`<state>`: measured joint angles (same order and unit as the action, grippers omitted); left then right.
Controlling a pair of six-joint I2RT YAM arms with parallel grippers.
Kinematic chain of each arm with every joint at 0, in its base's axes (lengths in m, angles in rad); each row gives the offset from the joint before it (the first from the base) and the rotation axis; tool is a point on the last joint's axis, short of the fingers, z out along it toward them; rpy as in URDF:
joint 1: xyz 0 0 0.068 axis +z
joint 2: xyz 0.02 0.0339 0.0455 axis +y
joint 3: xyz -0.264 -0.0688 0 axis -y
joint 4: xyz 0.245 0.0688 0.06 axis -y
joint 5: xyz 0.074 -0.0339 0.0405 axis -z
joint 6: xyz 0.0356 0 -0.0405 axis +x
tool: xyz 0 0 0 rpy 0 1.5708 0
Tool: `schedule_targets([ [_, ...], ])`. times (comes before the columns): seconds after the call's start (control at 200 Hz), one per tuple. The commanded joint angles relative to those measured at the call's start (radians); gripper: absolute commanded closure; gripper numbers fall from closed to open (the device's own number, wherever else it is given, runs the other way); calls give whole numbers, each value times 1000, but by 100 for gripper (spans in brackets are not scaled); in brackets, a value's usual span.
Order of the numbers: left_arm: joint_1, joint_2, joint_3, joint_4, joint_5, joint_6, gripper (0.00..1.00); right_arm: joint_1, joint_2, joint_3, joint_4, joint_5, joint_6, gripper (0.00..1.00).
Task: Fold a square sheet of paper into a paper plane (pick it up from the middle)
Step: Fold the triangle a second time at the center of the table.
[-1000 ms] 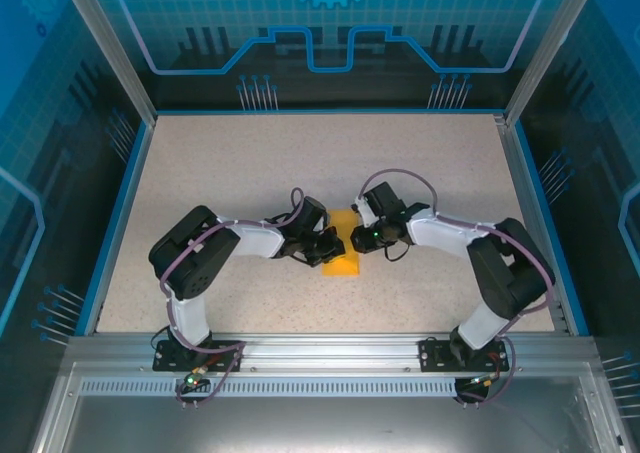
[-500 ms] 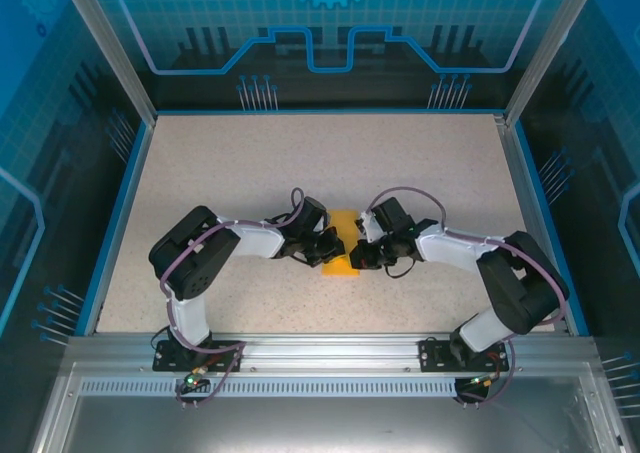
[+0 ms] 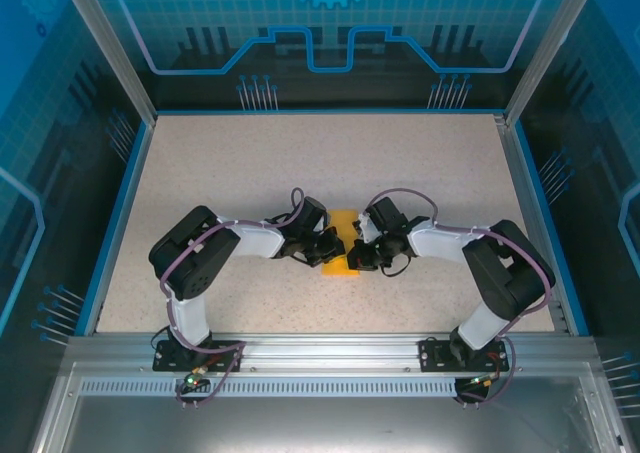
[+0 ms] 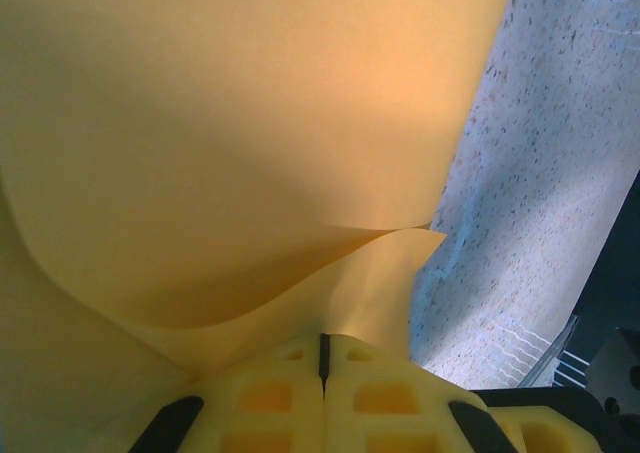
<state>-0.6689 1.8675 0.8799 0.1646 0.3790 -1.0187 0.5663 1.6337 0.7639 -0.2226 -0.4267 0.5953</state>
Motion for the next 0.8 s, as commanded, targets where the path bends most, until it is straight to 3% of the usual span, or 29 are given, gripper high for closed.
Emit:
schedule_targets([
  [0.0, -17, 27, -2, -57, -23, 21, 100, -21, 20, 0, -45, -6, -1, 97],
  [0.51, -18, 30, -6, -57, -26, 23, 100, -49, -18, -105, -95, 48, -18, 97],
  [0.795, -18, 28, -7, -53, -28, 22, 100, -34, -95, -41, -78, -13, -13, 96],
])
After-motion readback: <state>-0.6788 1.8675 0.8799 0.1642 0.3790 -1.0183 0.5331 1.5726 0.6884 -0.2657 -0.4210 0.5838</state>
